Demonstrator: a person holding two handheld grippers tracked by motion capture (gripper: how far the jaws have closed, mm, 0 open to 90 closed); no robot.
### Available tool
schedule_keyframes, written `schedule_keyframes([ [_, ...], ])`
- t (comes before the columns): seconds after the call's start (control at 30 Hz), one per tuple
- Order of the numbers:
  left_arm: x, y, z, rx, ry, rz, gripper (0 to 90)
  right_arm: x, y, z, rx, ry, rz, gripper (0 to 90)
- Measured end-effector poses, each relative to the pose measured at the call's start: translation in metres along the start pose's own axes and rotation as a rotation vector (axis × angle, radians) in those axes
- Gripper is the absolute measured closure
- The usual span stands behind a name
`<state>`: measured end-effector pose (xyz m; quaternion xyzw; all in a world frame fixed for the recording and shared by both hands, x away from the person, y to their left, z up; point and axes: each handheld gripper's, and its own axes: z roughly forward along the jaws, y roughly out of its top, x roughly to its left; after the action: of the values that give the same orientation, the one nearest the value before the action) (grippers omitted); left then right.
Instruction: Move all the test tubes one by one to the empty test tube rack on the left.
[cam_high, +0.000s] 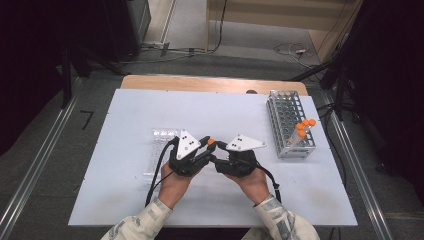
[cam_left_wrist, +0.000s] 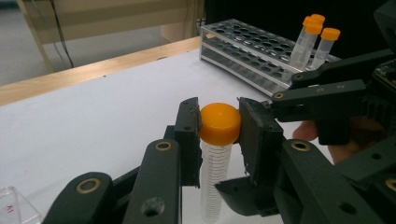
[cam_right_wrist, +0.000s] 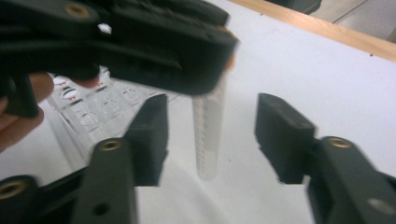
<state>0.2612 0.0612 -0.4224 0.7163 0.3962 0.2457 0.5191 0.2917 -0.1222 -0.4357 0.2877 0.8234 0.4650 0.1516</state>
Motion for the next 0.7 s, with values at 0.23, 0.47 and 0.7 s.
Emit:
schedule_keyframes([
  [0.23, 0.007, 0.002, -0.004, -0.017, 0.014, -0.019, 70.3, -0.010, -0.006, -0.008, 0.017, -0.016, 0.016, 31.9],
  [0.47, 0.018, 0.008, -0.011, -0.030, 0.037, -0.036, 70.3, -0.025, -0.023, -0.025, 0.039, -0.044, 0.047, 30.0],
  [0.7, 0.035, 0.020, -0.022, -0.055, 0.081, -0.063, 70.3, -0.037, -0.038, -0.038, 0.056, -0.061, 0.077, 30.2],
])
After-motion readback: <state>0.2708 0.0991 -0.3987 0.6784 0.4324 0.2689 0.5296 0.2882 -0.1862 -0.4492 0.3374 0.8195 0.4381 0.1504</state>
